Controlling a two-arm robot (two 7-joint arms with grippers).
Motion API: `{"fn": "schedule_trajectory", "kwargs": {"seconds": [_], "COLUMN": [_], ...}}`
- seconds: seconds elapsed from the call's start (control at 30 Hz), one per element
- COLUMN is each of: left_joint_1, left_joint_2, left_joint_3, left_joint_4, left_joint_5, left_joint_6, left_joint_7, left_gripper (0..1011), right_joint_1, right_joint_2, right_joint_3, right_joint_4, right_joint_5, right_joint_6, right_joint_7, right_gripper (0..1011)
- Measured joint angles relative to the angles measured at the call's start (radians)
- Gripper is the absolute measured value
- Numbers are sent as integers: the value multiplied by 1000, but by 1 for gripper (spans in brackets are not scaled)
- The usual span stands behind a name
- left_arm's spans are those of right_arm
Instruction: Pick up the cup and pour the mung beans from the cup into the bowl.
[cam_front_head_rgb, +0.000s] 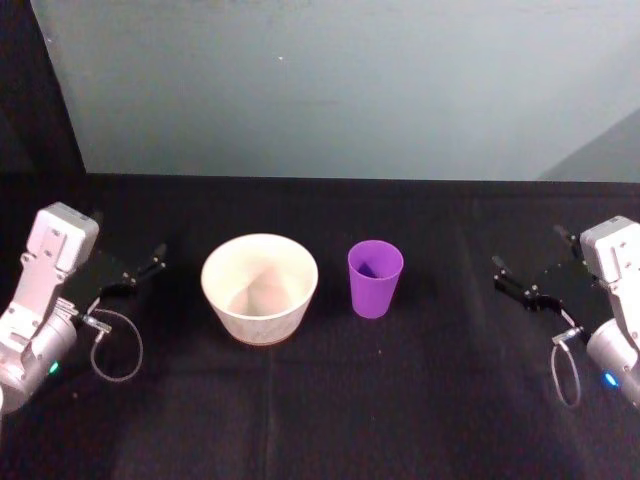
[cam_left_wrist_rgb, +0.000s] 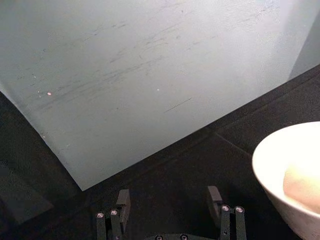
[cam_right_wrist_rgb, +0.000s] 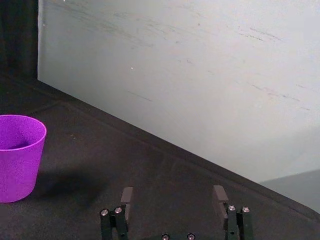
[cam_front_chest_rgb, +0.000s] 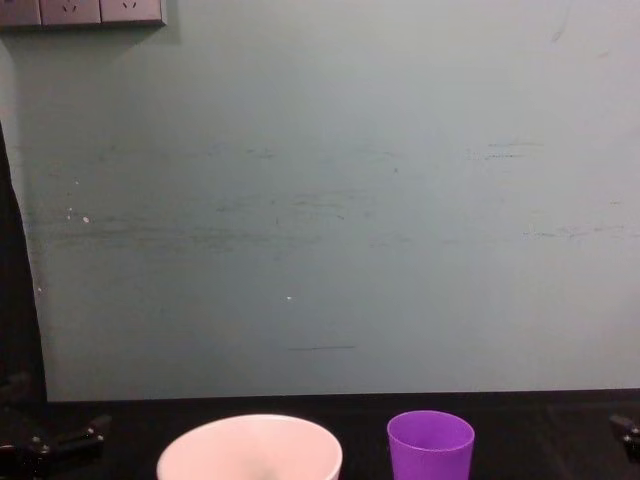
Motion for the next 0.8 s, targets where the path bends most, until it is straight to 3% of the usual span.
{"fn": "schedule_trajectory", "kwargs": {"seconds": [0.8], "left_joint_1": [0], "left_joint_2": [0], "left_joint_3": [0], "left_joint_4": [0], "left_joint_5": [0], "left_joint_6": [0], "left_joint_7": [0], "left_gripper": [1011], "right_joint_1": [0], "right_joint_2": [0], "right_joint_3": [0], "right_joint_4": [0], "right_joint_5": [0], "right_joint_6": [0], "right_joint_7": [0], "right_gripper": [1003]}}
